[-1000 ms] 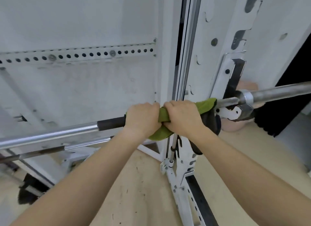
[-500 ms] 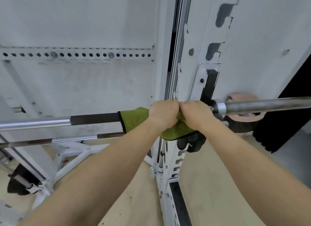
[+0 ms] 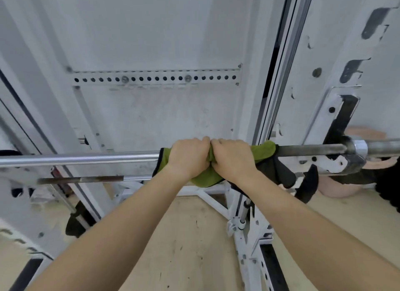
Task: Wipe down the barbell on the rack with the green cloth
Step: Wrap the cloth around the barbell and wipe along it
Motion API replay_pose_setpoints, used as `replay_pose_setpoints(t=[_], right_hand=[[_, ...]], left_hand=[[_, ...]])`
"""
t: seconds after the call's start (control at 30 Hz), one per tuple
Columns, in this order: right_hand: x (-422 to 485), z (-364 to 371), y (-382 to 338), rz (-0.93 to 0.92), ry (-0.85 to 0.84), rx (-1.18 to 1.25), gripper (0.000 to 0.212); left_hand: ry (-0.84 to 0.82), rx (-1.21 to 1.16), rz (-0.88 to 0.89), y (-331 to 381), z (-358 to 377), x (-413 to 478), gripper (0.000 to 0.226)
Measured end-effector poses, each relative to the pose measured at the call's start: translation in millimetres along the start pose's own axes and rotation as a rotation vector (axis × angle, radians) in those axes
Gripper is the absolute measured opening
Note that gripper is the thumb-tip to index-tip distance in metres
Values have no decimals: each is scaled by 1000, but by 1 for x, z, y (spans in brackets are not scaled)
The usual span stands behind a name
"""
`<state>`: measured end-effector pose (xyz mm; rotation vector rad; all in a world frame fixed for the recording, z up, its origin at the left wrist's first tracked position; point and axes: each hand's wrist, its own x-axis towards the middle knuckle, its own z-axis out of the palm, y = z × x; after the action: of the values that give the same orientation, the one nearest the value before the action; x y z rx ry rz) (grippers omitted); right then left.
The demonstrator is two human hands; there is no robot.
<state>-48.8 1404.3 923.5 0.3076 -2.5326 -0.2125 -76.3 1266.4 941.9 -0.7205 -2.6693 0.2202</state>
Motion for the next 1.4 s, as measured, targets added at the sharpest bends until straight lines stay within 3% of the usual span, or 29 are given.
replay_pose_setpoints(t=[0.1,0.23,0.43,0.63,0.7,0.77,0.93,1.1,1.17,1.27,1.4], right_hand=[[14,-1,-33,-39,12,17,19],[6,1,-15,-111,12,8,22],[-26,-3,66,-88,-75,-100,20],[-64,-26,168,122,-339,-201,16],[-71,-32,190,142,-390,-241,6],[-74,-35,195,145,-405,-257,19],[-99,-22,187,148,-167,-259,29],[-120,-23,186,178,-99,-262,51],[-124,-31,178,230,-113,-251,61],[-121,-43,146,427,-95,-128,47],[-116,-48,102,793,102,342,41]], left_hand=[[29,28,-51,-35,7,-18,25],[-3,-15,-46,-26,8,-6,25],[14,-83,37,45,3,29,25],[25,-144,128,148,-15,74,24],[27,-179,155,184,-21,89,17],[33,-190,142,203,-25,98,13],[113,-152,146,200,-20,90,28],[233,-55,183,181,-13,66,48],[281,-51,204,174,-14,57,43],[290,-131,218,169,-22,44,31],[395,-297,325,152,-18,30,29]])
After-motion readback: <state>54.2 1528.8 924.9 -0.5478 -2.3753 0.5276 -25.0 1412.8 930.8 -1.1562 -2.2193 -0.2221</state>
